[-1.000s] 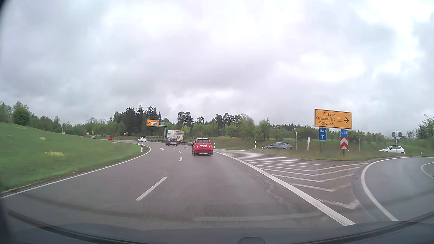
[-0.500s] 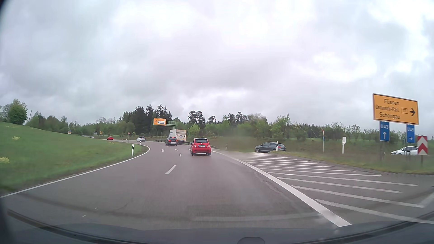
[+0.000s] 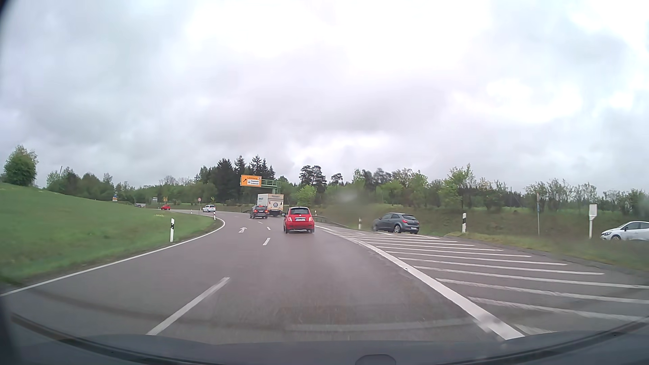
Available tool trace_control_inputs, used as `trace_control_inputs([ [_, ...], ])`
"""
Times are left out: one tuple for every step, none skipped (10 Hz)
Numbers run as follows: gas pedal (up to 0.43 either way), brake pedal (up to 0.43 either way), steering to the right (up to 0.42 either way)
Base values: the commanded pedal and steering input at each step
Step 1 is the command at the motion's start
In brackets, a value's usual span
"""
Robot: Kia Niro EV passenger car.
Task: Follow the waypoints while adhering to traffic rules and regulations
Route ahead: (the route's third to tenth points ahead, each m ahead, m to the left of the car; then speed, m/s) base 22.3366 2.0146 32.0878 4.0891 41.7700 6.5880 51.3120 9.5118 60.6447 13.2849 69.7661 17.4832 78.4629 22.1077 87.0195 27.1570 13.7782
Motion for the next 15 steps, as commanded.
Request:
trace_control_inputs([
  [0.067, 0.000, -0.037],
  [0.067, 0.000, -0.037],
  [0.067, 0.000, -0.037],
  [0.067, 0.000, -0.036],
  [0.067, 0.000, -0.036],
  [0.067, 0.000, -0.036],
  [0.079, 0.000, -0.035],
  [0.138, 0.000, -0.036],
  [0.150, 0.000, -0.035],
  [0.150, 0.000, -0.036],
  [0.150, 0.000, -0.036],
  [0.150, 0.000, -0.036],
  [0.150, 0.000, -0.035],
  [0.150, 0.000, -0.035],
  [0.150, 0.000, -0.034],
])
